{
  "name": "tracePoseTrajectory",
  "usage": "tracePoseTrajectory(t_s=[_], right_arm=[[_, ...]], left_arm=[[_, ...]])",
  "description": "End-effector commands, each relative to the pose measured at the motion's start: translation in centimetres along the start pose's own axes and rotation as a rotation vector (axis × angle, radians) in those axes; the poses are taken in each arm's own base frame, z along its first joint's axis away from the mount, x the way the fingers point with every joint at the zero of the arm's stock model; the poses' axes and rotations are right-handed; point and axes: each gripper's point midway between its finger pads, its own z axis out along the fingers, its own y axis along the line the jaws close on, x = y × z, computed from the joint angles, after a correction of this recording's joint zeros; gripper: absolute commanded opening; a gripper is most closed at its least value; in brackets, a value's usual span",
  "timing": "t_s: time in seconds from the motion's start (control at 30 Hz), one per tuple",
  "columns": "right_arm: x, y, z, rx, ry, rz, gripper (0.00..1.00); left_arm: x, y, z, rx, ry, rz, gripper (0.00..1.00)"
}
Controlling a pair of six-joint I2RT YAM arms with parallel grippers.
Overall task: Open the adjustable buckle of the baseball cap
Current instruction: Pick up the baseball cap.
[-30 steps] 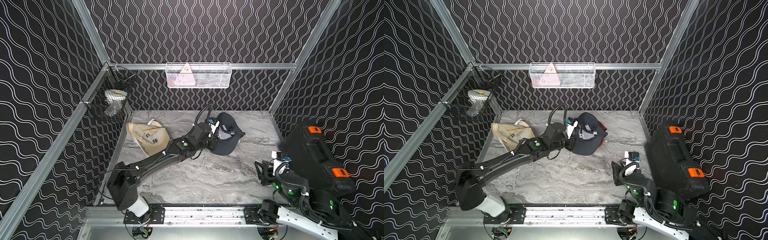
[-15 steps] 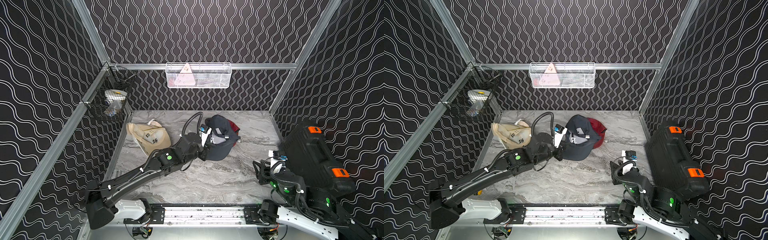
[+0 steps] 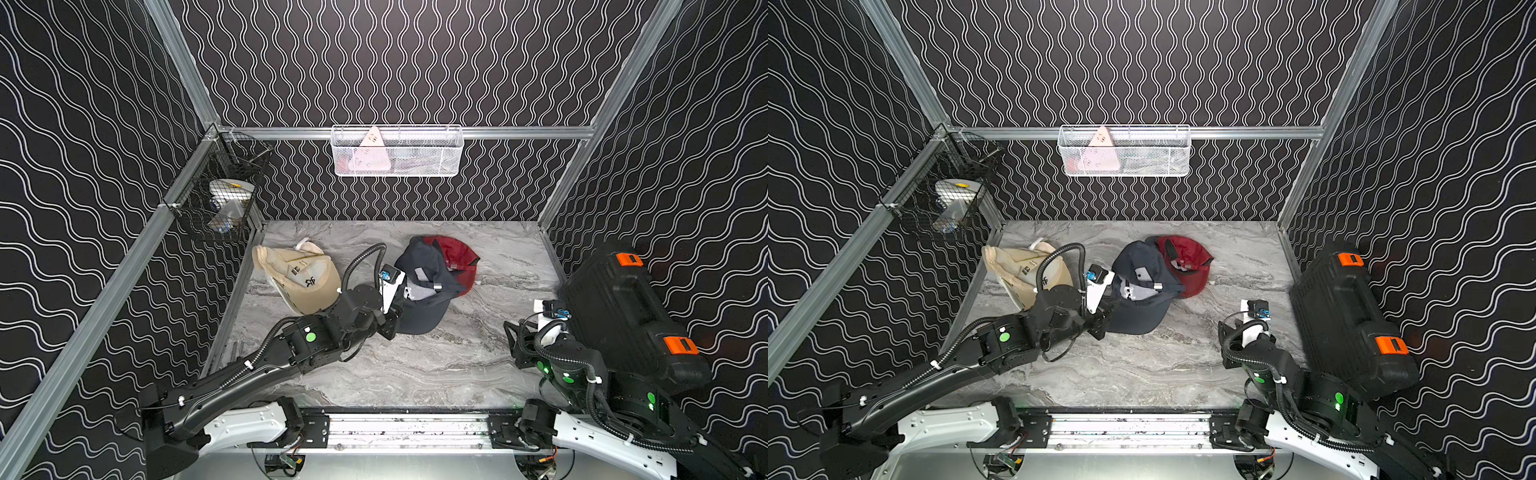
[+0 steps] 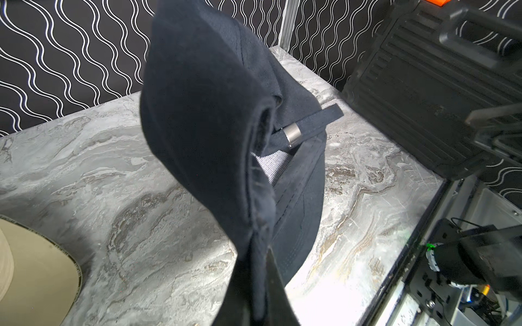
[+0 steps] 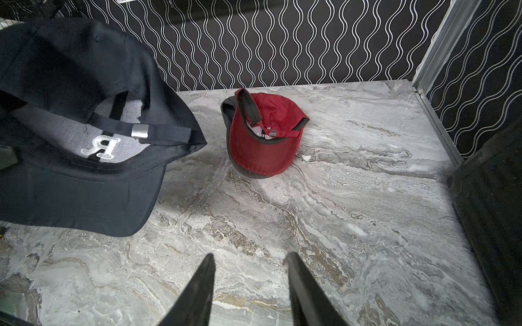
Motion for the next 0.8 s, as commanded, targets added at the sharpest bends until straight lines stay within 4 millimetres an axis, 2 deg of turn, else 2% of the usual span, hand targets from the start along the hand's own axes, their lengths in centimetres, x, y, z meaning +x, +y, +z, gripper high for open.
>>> tracePoseTrajectory(t_s=[0.0, 0.13, 0.33, 0.5, 0.63, 0.77], right_arm=[[-0.1, 0.0, 0.2, 0.022, 0.006, 0.001, 0.44], [0.3, 0.9, 1.0, 0.02, 0.041, -0.019, 0.45], [1.5, 4.2, 2.9, -0.042, 0.117, -0.026, 0.45], [0.6, 6.7, 3.8, -0.122, 0.103, -0.008, 0.48], [0.4, 7.6, 4.8, -0.169, 0.122, 0.031, 0.51], [0.9, 7.4, 6.9, -0.232, 0.178, 0.124, 0.52]], left_arm=[[0.3, 0.4, -0.7, -0.014, -0.01, -0.027, 0.0], [1.1, 0.4, -1.3, -0.004, -0.002, -0.029, 0.0], [2.3, 0.7, -1.9, -0.009, 0.014, -0.021, 0.0], [2.4, 0.7, -2.4, -0.005, 0.011, -0.024, 0.0], [2.2, 0.7, -2.9, 0.001, 0.001, -0.034, 0.0], [2.1, 0.6, -3.4, 0.011, -0.007, -0.043, 0.0]])
